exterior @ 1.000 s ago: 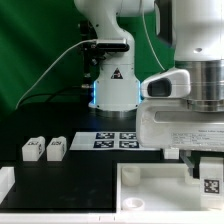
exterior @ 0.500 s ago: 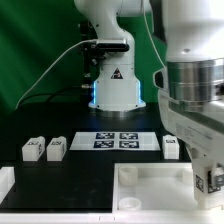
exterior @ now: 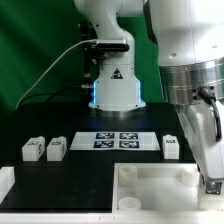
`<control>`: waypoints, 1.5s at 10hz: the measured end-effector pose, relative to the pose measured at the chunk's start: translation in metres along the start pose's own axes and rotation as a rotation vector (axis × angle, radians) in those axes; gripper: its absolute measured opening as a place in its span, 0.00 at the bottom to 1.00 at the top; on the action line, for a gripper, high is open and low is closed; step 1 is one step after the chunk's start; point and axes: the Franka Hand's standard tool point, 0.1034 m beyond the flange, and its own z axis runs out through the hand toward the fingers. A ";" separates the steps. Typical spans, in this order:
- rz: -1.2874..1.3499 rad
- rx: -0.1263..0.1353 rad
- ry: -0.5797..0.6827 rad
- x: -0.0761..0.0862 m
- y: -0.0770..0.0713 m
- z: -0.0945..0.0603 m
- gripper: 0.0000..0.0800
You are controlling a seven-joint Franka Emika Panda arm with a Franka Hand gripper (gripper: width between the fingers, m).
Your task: Assemble one leg
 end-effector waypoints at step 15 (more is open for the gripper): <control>-1.180 -0.063 0.041 -0.002 0.004 0.006 0.49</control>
Offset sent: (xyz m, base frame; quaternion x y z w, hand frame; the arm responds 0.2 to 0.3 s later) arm -0.0027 0.0288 0.0092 -0.0208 -0.0207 -0.3416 0.9394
